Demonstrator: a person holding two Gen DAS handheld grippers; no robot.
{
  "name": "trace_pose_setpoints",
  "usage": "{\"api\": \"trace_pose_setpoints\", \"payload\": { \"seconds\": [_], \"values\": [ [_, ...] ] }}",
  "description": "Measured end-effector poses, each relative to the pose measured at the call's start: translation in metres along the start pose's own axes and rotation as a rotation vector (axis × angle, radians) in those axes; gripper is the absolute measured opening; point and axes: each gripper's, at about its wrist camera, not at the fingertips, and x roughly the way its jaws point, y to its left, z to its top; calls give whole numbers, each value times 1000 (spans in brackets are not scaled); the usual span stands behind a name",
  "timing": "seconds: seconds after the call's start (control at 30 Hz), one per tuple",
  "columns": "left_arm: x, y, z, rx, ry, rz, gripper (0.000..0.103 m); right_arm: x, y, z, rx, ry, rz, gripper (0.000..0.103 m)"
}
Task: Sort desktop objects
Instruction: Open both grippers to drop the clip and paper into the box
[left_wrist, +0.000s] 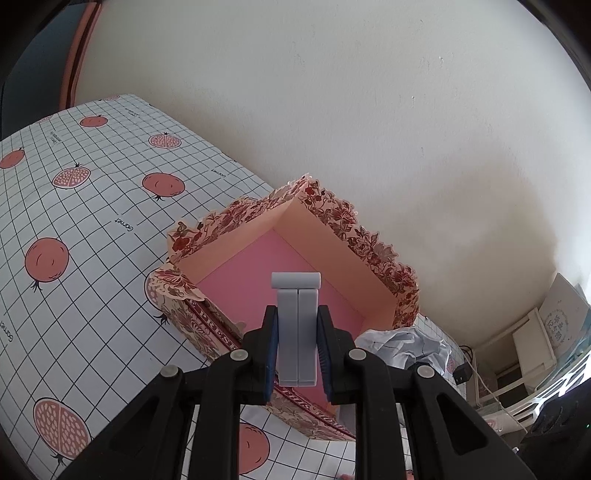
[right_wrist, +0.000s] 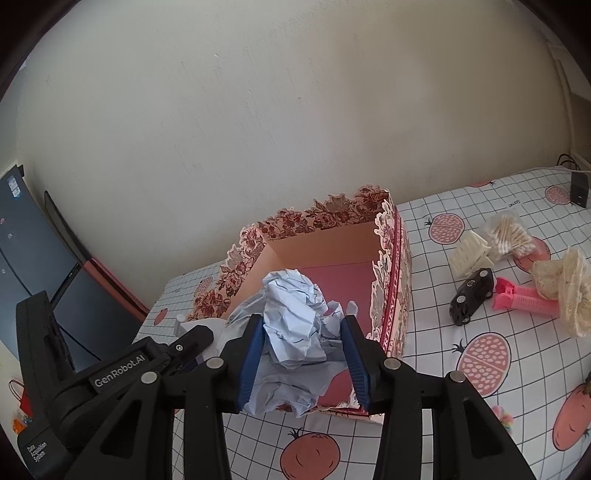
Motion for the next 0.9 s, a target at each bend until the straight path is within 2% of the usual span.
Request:
{"api": "trace_pose_setpoints", "payload": {
  "seconds": [0.27,0.57,0.9],
  "values": [
    [-1,3,1,-21,3,4,22,-1,-1,1,-1,-4,-20,53],
    [-1,-6,1,2,11,11,22,-1,-2,1,7,1,-16,53],
    [3,-26,-4,94,19,50,22,-18,-9,14,60,-42,29,53]
  ]
}}
